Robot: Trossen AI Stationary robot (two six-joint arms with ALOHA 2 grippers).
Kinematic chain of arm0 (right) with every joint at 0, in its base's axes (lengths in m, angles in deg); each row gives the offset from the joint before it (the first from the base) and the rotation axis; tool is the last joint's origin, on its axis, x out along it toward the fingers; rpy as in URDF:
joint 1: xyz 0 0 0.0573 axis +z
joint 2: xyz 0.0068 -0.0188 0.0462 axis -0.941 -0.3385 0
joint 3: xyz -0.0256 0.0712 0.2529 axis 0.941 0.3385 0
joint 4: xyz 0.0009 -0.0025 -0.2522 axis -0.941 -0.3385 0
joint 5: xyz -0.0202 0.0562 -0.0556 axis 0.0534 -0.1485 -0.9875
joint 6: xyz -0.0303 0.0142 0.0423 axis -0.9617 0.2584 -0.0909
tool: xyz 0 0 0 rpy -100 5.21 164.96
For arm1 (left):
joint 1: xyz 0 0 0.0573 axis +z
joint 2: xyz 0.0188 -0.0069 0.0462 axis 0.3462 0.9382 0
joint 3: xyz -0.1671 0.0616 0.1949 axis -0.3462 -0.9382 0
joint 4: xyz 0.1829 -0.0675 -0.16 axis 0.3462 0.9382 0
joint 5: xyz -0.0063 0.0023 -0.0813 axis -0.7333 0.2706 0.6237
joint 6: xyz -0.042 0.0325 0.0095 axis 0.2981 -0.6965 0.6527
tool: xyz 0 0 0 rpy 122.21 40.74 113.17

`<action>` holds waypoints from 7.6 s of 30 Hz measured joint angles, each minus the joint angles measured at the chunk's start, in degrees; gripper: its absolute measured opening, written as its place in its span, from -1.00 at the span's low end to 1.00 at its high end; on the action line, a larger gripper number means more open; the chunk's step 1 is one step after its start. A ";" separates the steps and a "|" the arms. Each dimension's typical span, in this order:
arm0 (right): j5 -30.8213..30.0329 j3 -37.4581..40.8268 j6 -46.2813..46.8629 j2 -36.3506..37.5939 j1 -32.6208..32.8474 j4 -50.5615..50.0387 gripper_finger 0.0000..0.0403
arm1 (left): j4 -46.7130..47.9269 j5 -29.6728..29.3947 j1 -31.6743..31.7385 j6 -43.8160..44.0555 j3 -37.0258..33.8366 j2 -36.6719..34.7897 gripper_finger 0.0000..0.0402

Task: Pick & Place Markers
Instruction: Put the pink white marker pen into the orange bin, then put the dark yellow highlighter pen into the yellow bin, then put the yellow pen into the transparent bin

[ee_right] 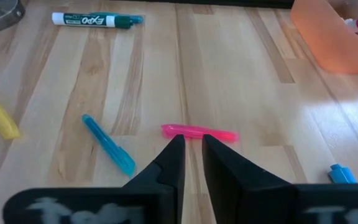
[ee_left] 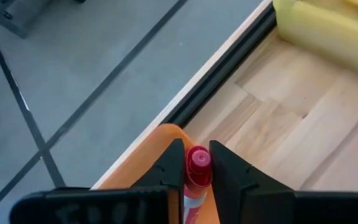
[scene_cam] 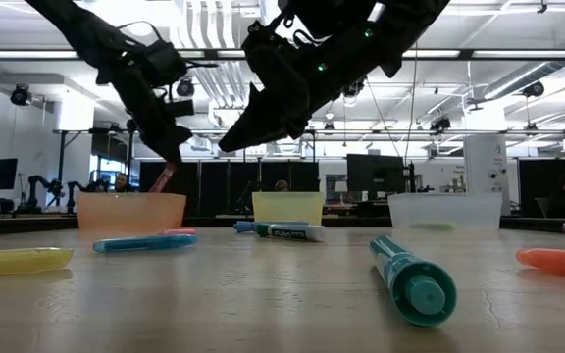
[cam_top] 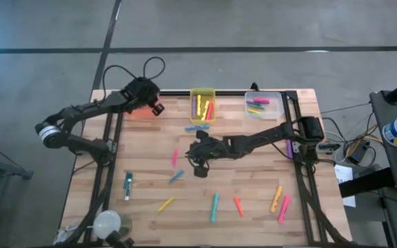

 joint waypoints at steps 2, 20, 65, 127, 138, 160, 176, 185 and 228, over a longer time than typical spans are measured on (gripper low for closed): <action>-0.01 0.00 0.00 0.00 0.00 -0.51 -0.77 | -0.17 -1.04 0.23 -0.24 -0.42 0.70 -0.77; -0.01 0.00 0.00 0.00 0.00 -2.51 -0.75 | 1.90 -9.03 0.75 -1.84 0.67 8.11 -0.45; -14.61 10.44 32.00 23.65 11.92 -37.88 -0.94 | -62.29 33.66 -13.88 14.03 -26.54 0.08 -1.00; -13.56 11.87 98.08 22.56 35.19 -63.22 -0.67 | -65.28 33.61 -13.93 12.62 -27.55 3.94 -1.00; -20.71 10.84 51.39 28.09 2.59 -42.02 -0.67 | -70.13 33.58 -12.11 10.82 -30.57 3.94 -1.00; 0.30 -18.52 27.43 -2.20 -33.67 -31.40 -0.67 | -70.50 33.42 -11.43 10.56 -30.72 3.94 -1.00; 4.98 -27.44 27.39 -13.09 -34.39 -35.49 -0.58 | -70.35 33.39 -11.43 10.49 -30.72 3.94 -1.00; 5.00 -27.08 25.31 -13.49 -34.30 -35.47 -0.41 | -70.37 33.46 -11.46 10.43 -30.72 3.94 -1.00; -6.05 36.98 10.08 20.83 -8.84 32.62 -0.96 | -53.14 33.11 -20.80 10.64 -28.77 3.81 -0.64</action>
